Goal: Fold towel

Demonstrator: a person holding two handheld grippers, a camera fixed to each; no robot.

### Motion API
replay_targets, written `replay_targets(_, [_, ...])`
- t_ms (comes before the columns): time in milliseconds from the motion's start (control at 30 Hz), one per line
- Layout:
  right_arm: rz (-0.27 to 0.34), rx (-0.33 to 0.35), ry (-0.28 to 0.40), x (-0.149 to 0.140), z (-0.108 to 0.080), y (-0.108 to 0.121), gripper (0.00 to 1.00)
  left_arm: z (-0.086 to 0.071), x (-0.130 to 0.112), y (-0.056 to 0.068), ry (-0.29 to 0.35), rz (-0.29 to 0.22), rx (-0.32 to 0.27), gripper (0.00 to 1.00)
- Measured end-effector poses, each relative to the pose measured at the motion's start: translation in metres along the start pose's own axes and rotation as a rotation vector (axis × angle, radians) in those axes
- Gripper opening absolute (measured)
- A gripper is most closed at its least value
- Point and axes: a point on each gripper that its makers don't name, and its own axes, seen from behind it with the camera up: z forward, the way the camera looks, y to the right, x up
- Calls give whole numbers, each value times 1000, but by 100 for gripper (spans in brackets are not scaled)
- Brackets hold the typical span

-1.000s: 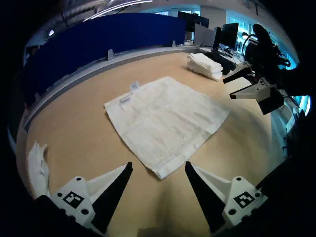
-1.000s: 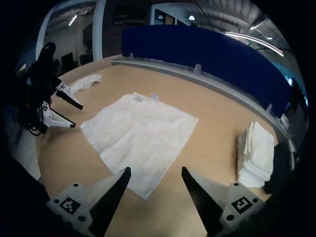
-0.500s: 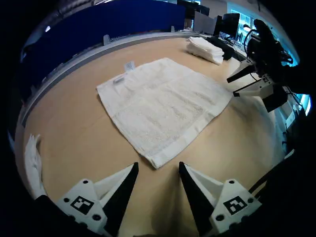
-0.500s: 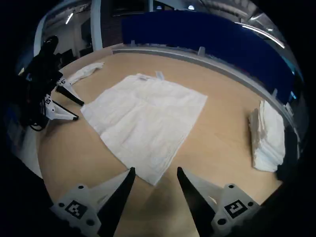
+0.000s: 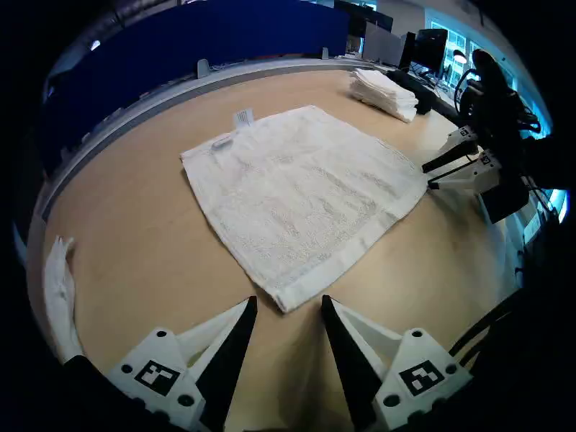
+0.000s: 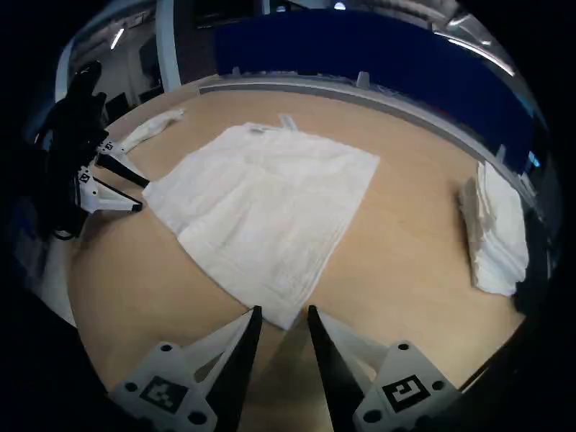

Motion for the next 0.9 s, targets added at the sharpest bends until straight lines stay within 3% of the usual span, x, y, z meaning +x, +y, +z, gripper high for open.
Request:
replay_targets(167, [-16, -4, 0, -2, -1, -1, 46, 1, 1, -1, -8, -2, 13, 52])
replay_targets(300, [-29, -5, -4, -3, -2, -2, 43, 2, 2, -2, -12, -9, 13, 52])
replay_targets(433, [-27, -6, -9, -3, -3, -1, 34, 4, 1, -5, -14, -13, 28, 38])
replay_targets(567, [-18, -6, -19, -3, -3, 0, 28, 5, 1, -6, -15, -13, 38, 32])
replay_targets(633, [-13, -5, -21, -2, -3, 1, 25, 5, 1, -8, -16, -15, 53, 16])
replay_targets(700, [-8, -5, -23, -1, -3, 1, 17, 6, 1, -10, -16, -18, 65, 9])
replay_targets(900, [5, -9, -19, 1, -4, 1, 16, 3, 3, -4, -13, -30, 53, 6])
